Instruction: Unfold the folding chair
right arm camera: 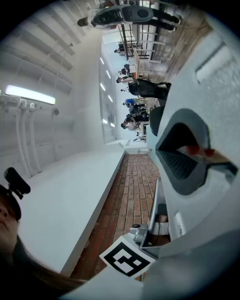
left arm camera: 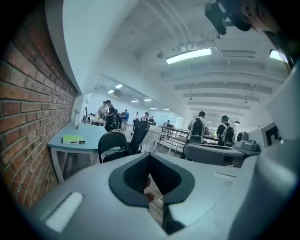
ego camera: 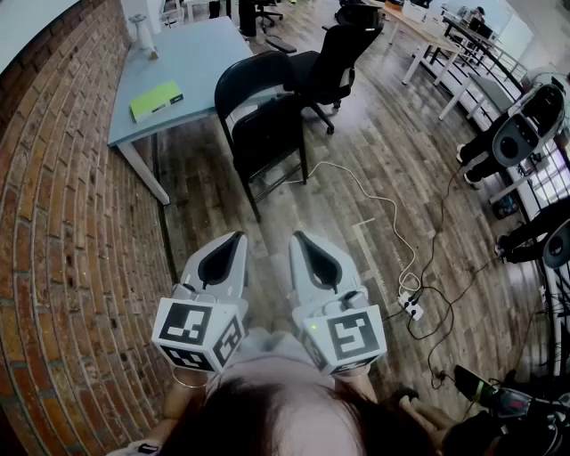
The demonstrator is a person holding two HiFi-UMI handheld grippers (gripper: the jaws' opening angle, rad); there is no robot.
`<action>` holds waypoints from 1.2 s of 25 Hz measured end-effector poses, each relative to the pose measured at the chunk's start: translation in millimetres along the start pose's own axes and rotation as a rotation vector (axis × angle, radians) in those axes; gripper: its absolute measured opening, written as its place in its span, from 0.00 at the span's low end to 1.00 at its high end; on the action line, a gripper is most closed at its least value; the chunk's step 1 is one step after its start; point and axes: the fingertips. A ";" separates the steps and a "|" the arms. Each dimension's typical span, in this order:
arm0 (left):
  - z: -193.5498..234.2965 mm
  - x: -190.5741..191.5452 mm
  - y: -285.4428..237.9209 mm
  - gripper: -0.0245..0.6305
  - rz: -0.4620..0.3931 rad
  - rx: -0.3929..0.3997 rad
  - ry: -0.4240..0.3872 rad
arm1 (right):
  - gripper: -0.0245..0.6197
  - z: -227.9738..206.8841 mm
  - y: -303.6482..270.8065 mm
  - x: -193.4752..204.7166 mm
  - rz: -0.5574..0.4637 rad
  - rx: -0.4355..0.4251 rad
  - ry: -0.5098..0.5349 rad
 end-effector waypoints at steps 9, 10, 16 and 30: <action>-16.3 -0.6 -10.8 0.04 -0.022 -0.011 0.003 | 0.03 -5.9 2.0 -3.3 0.020 -0.060 0.045; -17.3 -0.1 -12.3 0.04 -0.025 -0.020 0.002 | 0.03 -8.5 1.6 -1.9 0.021 -0.067 0.045; -23.5 7.1 -22.2 0.04 -0.015 -0.072 0.006 | 0.03 -29.5 -4.4 5.5 0.014 -0.103 0.025; 44.7 -9.7 -83.1 0.04 -0.002 -0.122 -0.002 | 0.03 -50.2 -91.9 9.5 -0.001 -0.141 -0.018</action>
Point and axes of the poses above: the fingertips, and each gripper's own axes: y backward along the fingers, z to its left, x out of its underside, and after that the axes turned 4 degrees about -x, right-handed
